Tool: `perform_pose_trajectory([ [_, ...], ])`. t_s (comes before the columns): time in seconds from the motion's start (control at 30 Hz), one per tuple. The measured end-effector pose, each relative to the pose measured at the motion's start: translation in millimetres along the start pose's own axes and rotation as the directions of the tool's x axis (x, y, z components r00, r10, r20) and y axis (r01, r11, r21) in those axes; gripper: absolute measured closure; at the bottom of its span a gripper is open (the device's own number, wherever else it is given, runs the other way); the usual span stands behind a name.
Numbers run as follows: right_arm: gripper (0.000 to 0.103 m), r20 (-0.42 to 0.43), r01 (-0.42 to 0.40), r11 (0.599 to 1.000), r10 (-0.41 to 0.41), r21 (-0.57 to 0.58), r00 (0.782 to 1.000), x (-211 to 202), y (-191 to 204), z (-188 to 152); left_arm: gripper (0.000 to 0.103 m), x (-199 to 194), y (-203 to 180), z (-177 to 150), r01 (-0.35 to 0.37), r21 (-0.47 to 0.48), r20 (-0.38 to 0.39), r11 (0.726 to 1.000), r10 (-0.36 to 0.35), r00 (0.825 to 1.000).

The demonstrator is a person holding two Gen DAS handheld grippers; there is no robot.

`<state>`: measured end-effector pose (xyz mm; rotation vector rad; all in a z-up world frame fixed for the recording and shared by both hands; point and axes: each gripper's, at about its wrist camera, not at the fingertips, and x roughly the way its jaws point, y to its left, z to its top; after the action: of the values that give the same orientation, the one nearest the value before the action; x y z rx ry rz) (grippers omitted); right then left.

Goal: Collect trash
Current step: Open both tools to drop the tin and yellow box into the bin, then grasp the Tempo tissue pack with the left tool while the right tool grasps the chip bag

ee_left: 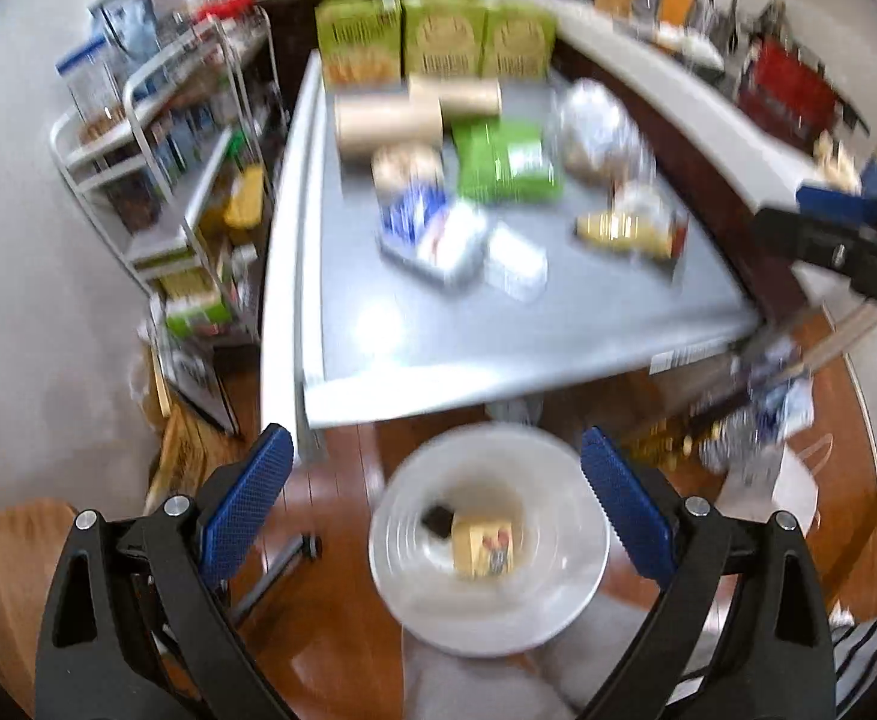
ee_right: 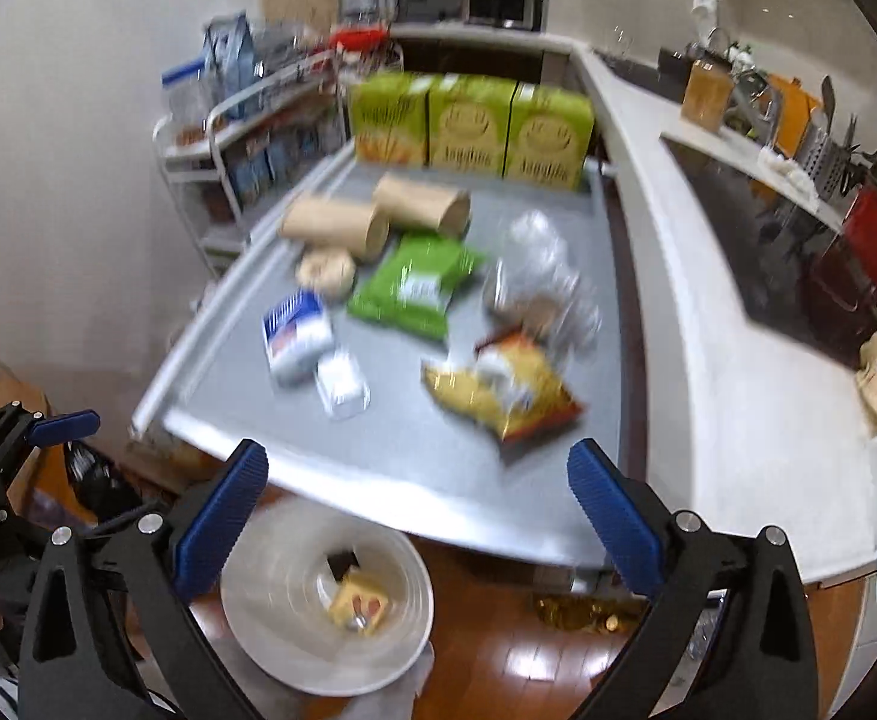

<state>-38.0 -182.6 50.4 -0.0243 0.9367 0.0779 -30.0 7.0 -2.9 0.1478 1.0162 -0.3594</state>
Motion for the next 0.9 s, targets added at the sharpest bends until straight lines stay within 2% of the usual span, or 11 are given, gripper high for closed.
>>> perform_pose_trajectory([
  [0.13, 0.005, 0.033, 0.016, 1.000, -0.017, 0.014, 0.999, -2, -8, 16, 0.002, -9, 7, 30, -0.032, -0.014, 0.079, 0.999, 0.033, 0.996],
  [0.23, 0.005, -0.010, 0.019, 1.000, -0.019, -0.014, 1.000, 14, -12, 27, 0.002, -4, 12, 47, -0.030, 0.003, 0.091, 1.000, 0.030, 0.995],
  [0.37, 0.005, -0.070, 0.018, 0.997, -0.024, -0.081, 0.997, 40, -10, 37, 0.002, 18, 13, 67, 0.020, 0.091, 0.025, 0.996, -0.022, 0.999],
  [0.47, 0.005, -0.122, 0.022, 0.994, -0.036, -0.110, 0.992, 65, -10, 45, 0.002, 31, 13, 73, 0.000, 0.132, 0.002, 0.991, 0.000, 1.000],
  [0.73, 0.005, -0.273, 0.013, 0.992, -0.049, -0.129, 0.961, 128, -15, 46, 0.002, 63, 24, 80, 0.073, 0.103, -0.069, 0.992, -0.066, 0.995],
  [0.9, 0.005, -0.321, 0.016, 0.989, -0.062, -0.145, 0.945, 148, -18, 45, 0.002, 79, 29, 89, 0.150, 0.125, -0.119, 0.981, -0.135, 0.984],
])
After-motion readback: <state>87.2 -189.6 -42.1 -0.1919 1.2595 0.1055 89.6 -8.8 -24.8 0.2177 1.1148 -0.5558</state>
